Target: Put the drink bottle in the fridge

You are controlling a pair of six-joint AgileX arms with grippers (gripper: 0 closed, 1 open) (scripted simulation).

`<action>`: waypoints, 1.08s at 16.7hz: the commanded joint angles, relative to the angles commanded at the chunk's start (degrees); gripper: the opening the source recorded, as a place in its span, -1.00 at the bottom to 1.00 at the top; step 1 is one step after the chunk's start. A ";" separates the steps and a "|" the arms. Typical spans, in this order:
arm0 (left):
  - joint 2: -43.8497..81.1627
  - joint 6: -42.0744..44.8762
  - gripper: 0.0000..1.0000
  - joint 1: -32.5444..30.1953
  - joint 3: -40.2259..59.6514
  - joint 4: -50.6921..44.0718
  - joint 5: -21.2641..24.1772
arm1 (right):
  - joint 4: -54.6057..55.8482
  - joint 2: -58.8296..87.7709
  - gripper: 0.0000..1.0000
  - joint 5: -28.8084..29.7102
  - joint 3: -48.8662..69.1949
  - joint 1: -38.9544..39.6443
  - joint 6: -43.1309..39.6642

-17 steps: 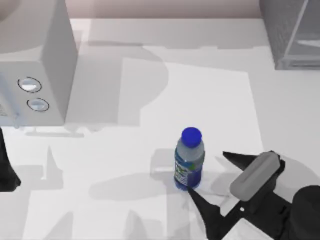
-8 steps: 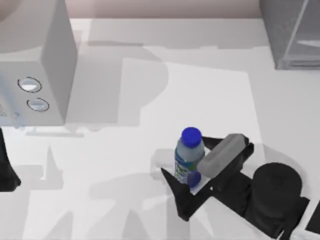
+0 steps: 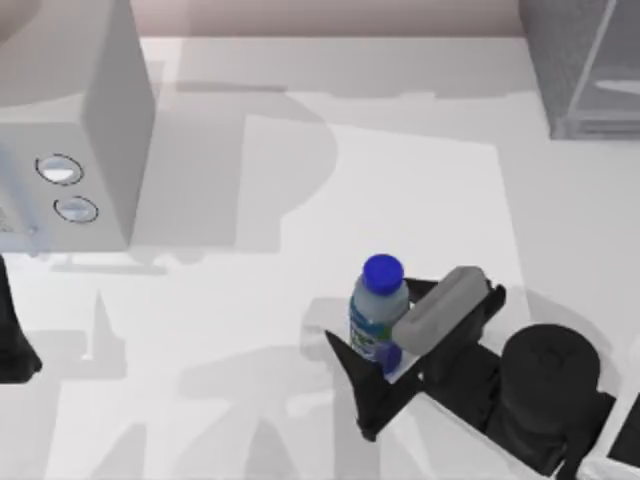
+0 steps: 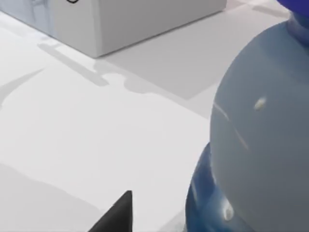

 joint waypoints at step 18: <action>0.00 0.00 1.00 0.00 0.00 0.00 0.00 | -0.01 -0.05 -0.98 0.00 -0.06 -0.01 0.06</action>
